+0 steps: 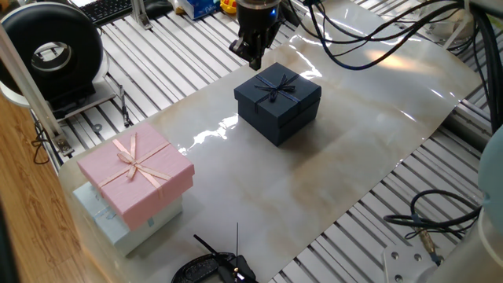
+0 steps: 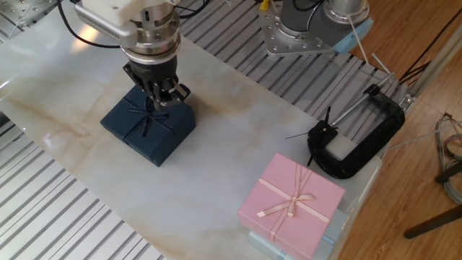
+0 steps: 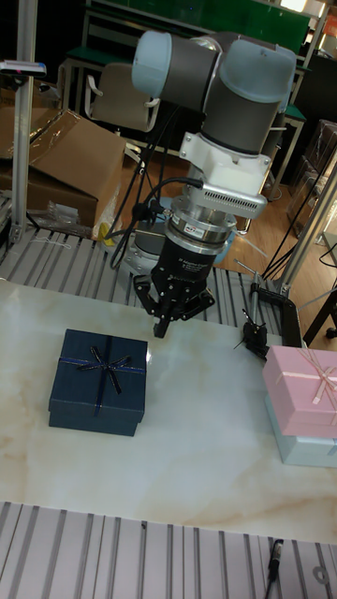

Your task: Open a box

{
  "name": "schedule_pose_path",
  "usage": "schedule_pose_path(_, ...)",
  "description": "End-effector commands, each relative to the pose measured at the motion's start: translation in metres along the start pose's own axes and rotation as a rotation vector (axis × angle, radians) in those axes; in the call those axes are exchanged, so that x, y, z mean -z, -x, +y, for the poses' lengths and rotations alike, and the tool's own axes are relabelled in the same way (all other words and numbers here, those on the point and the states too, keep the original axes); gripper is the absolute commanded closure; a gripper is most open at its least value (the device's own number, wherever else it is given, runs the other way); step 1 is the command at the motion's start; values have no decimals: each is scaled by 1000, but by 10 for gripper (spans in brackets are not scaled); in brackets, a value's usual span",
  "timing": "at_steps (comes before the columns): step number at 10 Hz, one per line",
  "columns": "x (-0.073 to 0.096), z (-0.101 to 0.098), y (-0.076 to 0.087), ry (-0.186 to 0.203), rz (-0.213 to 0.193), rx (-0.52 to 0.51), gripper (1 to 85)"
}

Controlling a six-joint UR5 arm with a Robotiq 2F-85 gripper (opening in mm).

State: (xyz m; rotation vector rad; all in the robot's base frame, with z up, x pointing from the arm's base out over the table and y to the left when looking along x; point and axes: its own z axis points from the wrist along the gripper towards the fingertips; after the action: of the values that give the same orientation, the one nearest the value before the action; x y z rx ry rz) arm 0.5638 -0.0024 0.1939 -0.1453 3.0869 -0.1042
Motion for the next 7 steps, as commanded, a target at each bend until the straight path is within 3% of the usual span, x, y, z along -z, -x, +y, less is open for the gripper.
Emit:
schedule_pose_path(1, 1, -7, -2, -26, 8, -38, 840)
schedule_pose_path(3, 2, 10, 3, 39, -9, -75, 843)
schedule_pose_path(4, 1, 2, 1, 9, -4, -50, 843)
schedule_pose_path(5, 0, 7, -9, 29, 35, -39, 843)
schedule_pose_path(6, -13, -1, -18, 48, 56, -21, 843)
schedule_pose_path(7, -35, -17, -24, 58, 42, 16, 813)
